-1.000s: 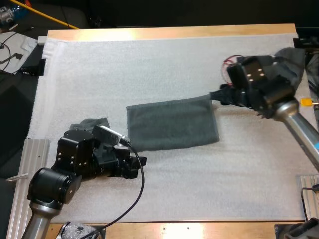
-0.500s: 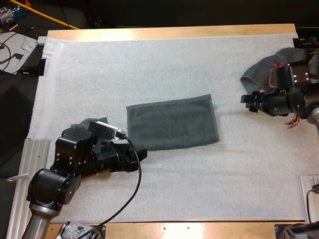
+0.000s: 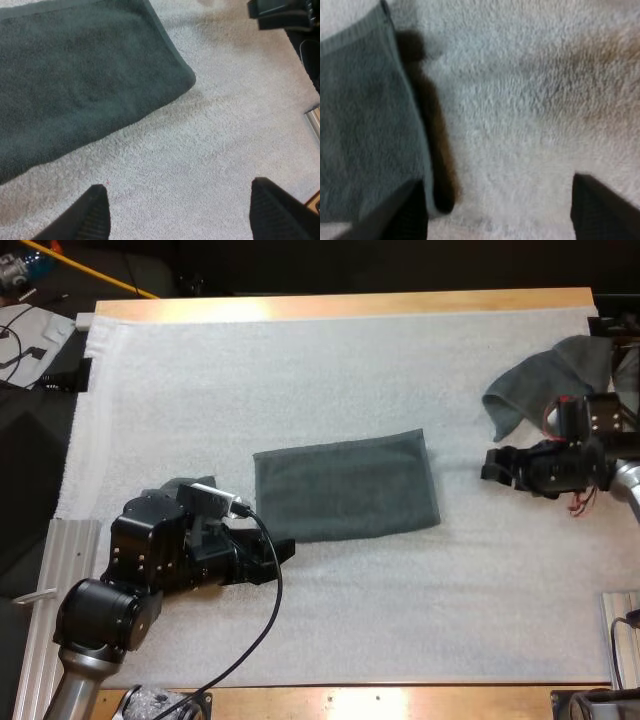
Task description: Pick towel from pile, fold and stack
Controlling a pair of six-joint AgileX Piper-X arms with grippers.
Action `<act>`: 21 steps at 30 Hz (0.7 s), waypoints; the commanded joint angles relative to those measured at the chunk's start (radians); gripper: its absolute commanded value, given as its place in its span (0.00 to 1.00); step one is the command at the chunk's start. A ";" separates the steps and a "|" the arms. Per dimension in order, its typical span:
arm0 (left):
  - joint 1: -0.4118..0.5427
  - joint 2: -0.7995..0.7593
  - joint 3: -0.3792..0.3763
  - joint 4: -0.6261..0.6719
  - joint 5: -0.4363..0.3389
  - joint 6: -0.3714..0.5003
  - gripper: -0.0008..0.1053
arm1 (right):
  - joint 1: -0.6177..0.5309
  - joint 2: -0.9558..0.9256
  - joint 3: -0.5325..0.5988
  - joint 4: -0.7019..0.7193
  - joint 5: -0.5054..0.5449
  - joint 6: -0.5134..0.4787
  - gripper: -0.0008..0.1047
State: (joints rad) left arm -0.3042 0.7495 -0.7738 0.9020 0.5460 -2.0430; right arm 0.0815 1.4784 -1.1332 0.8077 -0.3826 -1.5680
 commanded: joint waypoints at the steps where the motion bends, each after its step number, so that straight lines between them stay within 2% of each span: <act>1: -0.001 -0.001 -0.006 -0.016 -0.002 -0.011 0.56 | 0.007 0.027 0.049 -0.079 -0.078 0.018 0.58; 5: -0.001 -0.002 -0.006 -0.015 -0.004 -0.010 0.56 | 0.024 0.060 0.089 -0.142 -0.124 0.054 0.58; 8: -0.002 -0.003 -0.004 -0.006 -0.007 -0.017 0.56 | 0.008 0.076 0.064 -0.129 -0.133 0.025 0.57; 12: -0.001 -0.002 -0.004 -0.006 -0.006 -0.020 0.56 | 0.024 0.125 0.065 -0.170 -0.169 0.045 0.57; 21: 0.000 -0.001 -0.003 -0.005 -0.006 -0.020 0.56 | 0.152 0.228 0.067 -0.316 -0.181 0.181 0.57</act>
State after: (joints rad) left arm -0.3042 0.7495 -0.7738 0.9020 0.5460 -2.0531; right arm 0.1918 1.6805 -1.0652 0.5435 -0.5422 -1.4379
